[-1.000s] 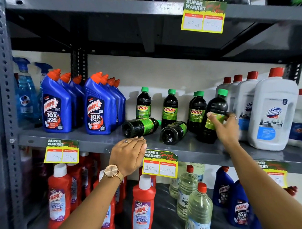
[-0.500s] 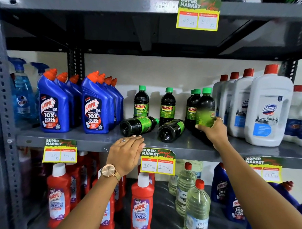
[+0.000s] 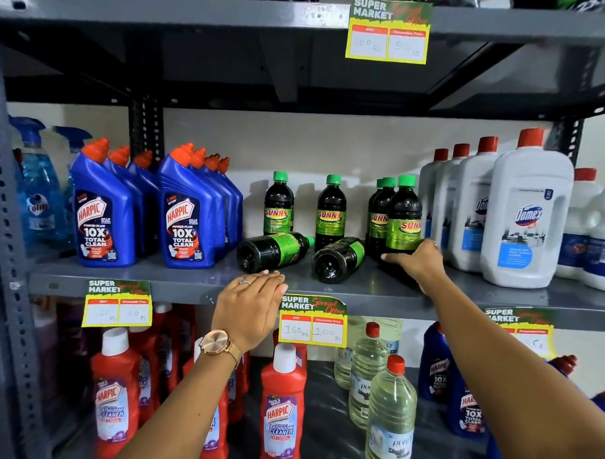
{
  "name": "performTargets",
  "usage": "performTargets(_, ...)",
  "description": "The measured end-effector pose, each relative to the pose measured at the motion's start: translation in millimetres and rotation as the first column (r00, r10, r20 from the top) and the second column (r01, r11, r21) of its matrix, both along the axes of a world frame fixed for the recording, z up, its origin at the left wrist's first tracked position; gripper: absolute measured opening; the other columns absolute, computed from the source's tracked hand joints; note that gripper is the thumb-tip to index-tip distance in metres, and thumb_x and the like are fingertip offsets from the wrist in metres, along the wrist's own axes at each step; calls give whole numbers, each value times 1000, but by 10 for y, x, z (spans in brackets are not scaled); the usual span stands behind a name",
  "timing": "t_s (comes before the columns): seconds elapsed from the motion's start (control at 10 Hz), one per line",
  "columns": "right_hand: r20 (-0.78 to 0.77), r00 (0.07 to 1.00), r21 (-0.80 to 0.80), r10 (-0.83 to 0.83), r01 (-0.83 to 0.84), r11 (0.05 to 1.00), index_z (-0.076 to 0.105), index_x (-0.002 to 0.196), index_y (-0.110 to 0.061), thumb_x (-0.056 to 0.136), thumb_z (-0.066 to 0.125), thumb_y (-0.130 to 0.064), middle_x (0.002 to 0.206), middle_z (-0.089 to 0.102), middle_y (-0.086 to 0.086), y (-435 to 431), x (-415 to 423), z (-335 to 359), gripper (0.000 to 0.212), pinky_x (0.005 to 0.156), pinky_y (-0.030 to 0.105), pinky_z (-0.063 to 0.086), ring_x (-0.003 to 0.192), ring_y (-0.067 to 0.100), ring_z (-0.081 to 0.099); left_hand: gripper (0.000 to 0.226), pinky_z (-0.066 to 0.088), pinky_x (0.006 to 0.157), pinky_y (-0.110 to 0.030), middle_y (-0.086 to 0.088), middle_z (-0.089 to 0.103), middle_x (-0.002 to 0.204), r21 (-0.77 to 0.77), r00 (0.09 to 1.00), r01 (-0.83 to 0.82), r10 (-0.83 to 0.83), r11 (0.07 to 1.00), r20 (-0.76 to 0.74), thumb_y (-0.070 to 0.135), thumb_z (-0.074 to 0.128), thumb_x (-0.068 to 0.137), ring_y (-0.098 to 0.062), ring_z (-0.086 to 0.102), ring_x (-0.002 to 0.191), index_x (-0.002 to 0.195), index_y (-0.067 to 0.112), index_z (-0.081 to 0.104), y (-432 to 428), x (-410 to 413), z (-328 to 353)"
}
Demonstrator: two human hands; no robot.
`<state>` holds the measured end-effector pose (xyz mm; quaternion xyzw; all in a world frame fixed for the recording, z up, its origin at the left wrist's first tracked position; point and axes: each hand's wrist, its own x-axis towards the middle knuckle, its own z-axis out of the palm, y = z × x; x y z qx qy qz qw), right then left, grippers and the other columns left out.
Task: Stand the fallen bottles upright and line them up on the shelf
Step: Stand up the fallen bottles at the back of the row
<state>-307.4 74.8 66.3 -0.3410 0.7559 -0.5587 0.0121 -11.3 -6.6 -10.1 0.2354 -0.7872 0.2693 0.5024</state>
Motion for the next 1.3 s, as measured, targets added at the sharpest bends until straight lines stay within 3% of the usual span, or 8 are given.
performTargets(0.1,26,999,14,33,-33,999,61,110,3,70,77,-13,114,66,22,10,-14,-8,46,67,29,46,87,27,57,37,54,82,-31,-2,76,98,3,1000,-3,3,1000,3,28,41,93,-17,71,94,99,12,75,1,-1,0)
performTargets(0.3,-103,992,145,-71,85,986,45,126,4,63,88,-34,128,54,24,26,17,-1,85,98,49,48,118,40,54,38,54,82,-30,-1,76,98,-7,1000,0,0,1000,3,28,41,94,-17,71,93,99,12,75,-9,1,-6)
performTargets(0.5,-57,998,123,-27,34,992,48,121,4,66,88,-26,123,59,23,28,20,5,74,92,46,52,111,39,59,38,54,82,-30,-1,76,98,-10,1000,-1,1,1000,4,28,41,94,-17,71,92,99,12,75,-19,5,-11)
performTargets(0.9,-141,990,184,-8,35,982,54,119,6,74,82,-28,118,62,24,50,50,6,64,85,41,51,106,39,62,38,55,81,-31,-1,76,98,2,1000,2,-2,1000,11,28,41,94,-17,71,92,99,12,75,9,11,-1)
performTargets(1.0,-127,992,202,3,23,979,52,124,7,74,82,-25,125,59,25,51,83,22,67,95,44,50,113,39,58,38,55,81,-30,0,76,98,4,1000,3,-3,1000,28,29,41,93,-17,71,92,99,13,75,25,30,20)
performTargets(1.1,-177,981,206,-80,116,972,22,145,10,72,83,-27,146,35,28,96,180,49,102,111,48,37,134,42,38,37,54,81,-30,0,76,98,7,999,1,-1,1000,49,29,40,94,-16,71,92,100,13,74,40,51,33)
performTargets(1.2,-419,861,-66,-289,289,955,40,136,2,78,72,-29,137,46,22,183,347,77,73,102,47,39,125,40,44,38,55,82,-30,1,75,99,12,998,-1,0,1000,58,29,40,94,-15,71,93,101,14,74,41,56,33)
performTargets(1.3,-419,895,-126,-152,108,986,60,81,-8,88,50,-54,87,67,15,224,638,134,48,72,41,48,86,36,63,38,55,82,-31,0,75,99,28,998,-13,11,1000,56,30,39,94,-16,70,93,101,14,73,45,48,40)
